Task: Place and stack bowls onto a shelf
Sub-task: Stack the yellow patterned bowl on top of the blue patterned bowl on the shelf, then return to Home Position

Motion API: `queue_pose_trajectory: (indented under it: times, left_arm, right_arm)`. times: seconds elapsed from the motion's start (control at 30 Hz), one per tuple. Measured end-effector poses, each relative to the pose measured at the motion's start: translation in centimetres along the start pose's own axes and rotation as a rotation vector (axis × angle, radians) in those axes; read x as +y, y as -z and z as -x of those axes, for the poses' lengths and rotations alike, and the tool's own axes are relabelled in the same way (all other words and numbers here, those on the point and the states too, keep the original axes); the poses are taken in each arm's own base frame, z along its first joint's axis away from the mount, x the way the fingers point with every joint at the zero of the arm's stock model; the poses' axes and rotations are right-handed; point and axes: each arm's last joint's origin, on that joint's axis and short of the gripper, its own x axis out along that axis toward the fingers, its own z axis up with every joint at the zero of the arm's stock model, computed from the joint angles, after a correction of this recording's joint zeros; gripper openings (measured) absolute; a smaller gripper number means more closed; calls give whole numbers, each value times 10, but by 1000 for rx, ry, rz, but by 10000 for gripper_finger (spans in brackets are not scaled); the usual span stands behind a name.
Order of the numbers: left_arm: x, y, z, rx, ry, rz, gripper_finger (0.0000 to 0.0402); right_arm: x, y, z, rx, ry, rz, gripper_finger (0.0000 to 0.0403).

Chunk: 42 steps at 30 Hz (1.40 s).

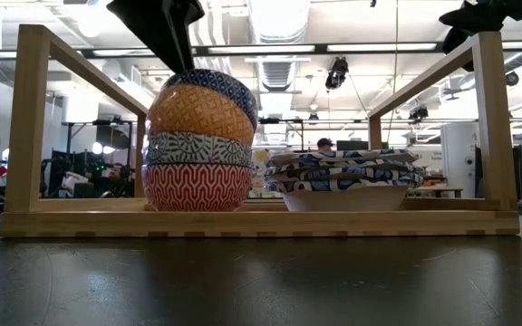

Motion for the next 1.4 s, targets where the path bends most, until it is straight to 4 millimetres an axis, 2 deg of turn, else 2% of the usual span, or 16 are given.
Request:
queue_pose_trajectory:
  times: [0.33,0.63,0.83,0.93,1.07,1.3,1.4]
  left_arm:
    - [-2,3,13,-28,19,47,135]
    - [-2,12,40,-115,-95,84,135]
    - [14,29,64,-128,-139,126,135]
    - [23,42,75,-165,-149,153,135]
    - [32,72,78,-204,-173,183,135]
    - [51,129,70,-372,-199,303,135]
    - [57,153,58,-435,-223,362,135]
  right_arm:
    - [0,0,0,0,0,0,132]
    - [0,0,0,0,0,0,132]
    - [0,0,0,0,0,0,132]
    - [0,0,0,0,0,0,132]
    - [0,0,0,0,0,0,132]
    - [0,0,0,0,0,0,132]
    - [0,0,0,0,0,0,132]
